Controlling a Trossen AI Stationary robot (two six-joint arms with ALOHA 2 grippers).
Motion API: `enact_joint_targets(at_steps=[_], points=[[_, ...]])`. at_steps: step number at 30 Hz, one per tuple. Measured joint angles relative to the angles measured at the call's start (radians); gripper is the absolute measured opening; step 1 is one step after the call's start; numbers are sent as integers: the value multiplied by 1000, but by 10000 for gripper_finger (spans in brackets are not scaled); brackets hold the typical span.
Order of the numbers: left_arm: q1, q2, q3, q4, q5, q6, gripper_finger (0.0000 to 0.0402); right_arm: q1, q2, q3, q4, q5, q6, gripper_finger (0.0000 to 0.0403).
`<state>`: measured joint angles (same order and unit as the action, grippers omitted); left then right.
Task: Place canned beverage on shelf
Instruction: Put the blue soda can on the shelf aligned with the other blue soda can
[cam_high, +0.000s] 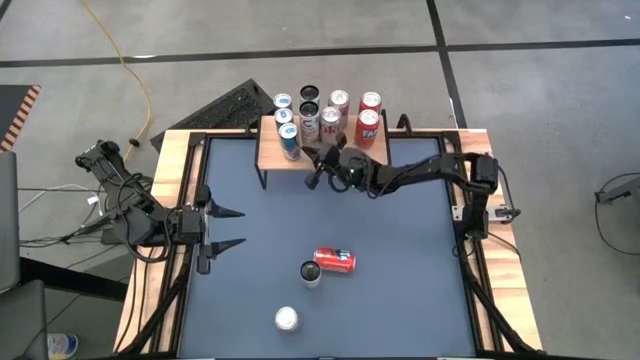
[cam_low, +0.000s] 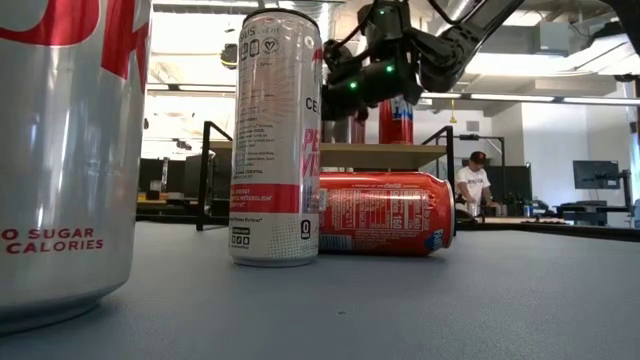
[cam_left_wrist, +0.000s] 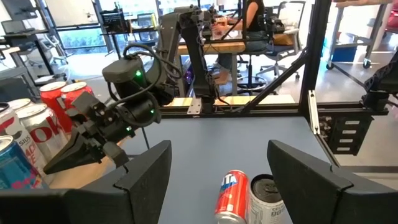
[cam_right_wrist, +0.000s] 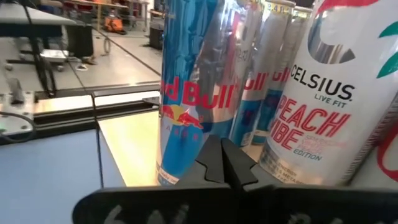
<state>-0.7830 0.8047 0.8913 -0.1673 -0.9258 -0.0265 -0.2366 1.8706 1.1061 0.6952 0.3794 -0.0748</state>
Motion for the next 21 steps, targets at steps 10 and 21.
enact_joint_targets(at_steps=[10,21], points=[[0,0,0,-9,4,16,257,20,0,27,-18,63,-44,0],[0,0,0,-6,3,2,257,49,0,70,-96,97,-57,0]])
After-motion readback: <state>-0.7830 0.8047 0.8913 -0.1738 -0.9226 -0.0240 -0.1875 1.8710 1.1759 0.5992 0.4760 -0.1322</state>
